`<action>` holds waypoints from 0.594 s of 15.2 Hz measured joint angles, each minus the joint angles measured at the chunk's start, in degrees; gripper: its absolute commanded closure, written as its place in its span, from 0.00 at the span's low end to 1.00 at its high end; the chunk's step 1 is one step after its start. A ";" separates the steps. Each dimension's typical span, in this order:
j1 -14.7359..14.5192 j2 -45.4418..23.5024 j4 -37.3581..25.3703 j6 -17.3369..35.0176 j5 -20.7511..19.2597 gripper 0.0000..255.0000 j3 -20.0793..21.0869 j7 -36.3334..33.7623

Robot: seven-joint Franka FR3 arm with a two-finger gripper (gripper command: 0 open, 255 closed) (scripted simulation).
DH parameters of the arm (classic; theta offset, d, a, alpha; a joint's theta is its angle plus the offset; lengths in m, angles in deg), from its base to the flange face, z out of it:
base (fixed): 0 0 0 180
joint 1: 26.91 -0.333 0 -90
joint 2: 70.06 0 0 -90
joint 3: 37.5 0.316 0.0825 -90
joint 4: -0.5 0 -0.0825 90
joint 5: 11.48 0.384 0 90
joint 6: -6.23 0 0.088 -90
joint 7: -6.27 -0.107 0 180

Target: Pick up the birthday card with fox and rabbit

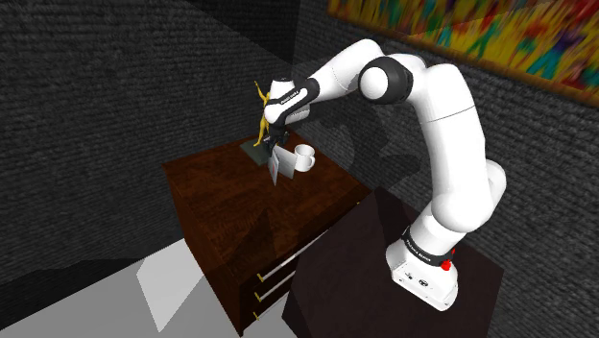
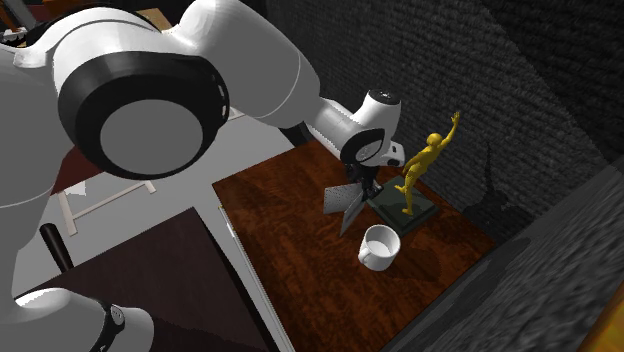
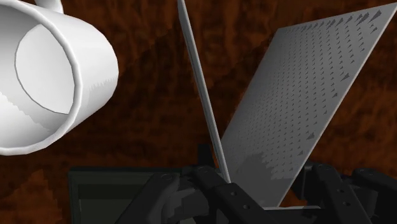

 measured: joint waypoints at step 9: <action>0.12 2.74 0.79 -2.09 0.03 1.00 0.02 0.09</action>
